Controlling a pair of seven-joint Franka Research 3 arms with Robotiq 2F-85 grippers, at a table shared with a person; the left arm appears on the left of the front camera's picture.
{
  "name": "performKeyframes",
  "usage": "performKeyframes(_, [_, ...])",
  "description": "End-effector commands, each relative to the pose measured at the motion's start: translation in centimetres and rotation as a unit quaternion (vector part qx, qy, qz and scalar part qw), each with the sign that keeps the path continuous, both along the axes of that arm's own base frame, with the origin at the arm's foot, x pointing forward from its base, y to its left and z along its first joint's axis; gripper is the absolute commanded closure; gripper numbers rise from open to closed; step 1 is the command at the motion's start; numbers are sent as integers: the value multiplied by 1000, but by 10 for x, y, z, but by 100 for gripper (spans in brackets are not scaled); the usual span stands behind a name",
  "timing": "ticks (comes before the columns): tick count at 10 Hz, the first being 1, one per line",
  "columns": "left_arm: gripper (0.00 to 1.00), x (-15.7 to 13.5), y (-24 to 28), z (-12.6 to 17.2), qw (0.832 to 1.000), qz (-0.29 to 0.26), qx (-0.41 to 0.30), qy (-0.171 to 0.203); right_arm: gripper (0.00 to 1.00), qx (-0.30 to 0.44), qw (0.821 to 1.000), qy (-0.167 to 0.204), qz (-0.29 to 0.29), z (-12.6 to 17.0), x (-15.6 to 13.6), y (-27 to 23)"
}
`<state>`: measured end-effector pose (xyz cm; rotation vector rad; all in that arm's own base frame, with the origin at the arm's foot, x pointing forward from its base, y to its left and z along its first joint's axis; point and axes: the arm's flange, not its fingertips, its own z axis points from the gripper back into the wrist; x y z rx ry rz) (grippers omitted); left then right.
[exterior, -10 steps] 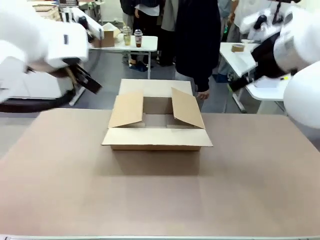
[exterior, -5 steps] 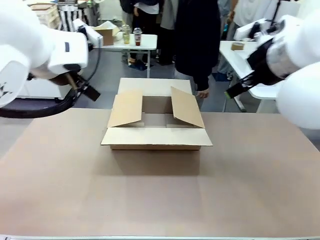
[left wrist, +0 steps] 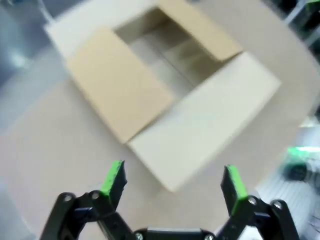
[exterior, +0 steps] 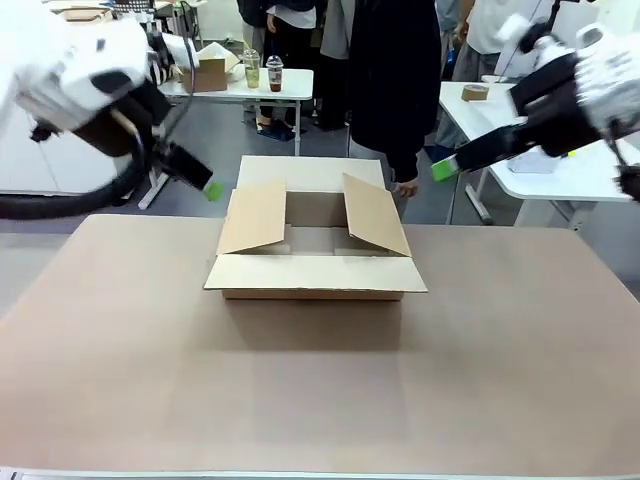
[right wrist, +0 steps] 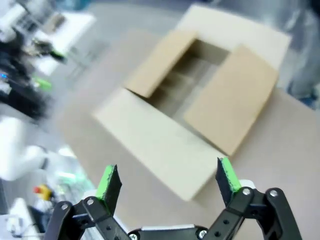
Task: Pack the gift set into the box.
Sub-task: Place both hands on the side flaps of the Package Box and spread them outward.
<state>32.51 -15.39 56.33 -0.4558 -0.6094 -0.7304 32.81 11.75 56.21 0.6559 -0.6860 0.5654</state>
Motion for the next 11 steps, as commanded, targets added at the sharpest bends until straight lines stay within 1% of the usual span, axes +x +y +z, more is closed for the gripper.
performKeyframes(1, [0, -14, 53, 28, 977, 5, -189, 101, 0, 274, 954, 117, -21, 13, -10, -56])
performKeyframes(2, [0, -19, 74, 30, 956, 14, -282, 81, 0, 334, 935, 112, -48, 14, -20, -77])
performKeyframes(3, [0, -22, 94, 29, 930, 40, -363, 47, 0, 374, 918, 95, -91, 12, -27, -97])
performKeyframes(4, [0, -24, 111, 22, 916, 61, -397, 21, 0, 386, 911, 87, -121, 7, -29, -114])
performKeyframes(5, [0, -26, 120, 14, 913, 72, -401, 16, 0, 389, 906, 84, -144, 3, -27, -126])
performKeyframes(6, [0, -26, 124, 9, 917, 84, -388, 23, 0, 389, 904, 87, -152, -2, -21, -131])
performKeyframes(7, [0, -27, 132, 39, 920, 61, -385, 50, 0, 372, 917, 106, -97, 36, -11, -141])
performKeyframes(11, [0, -27, 132, 39, 920, 61, -385, 50, 0, 372, 917, 106, -97, 36, -11, -141])
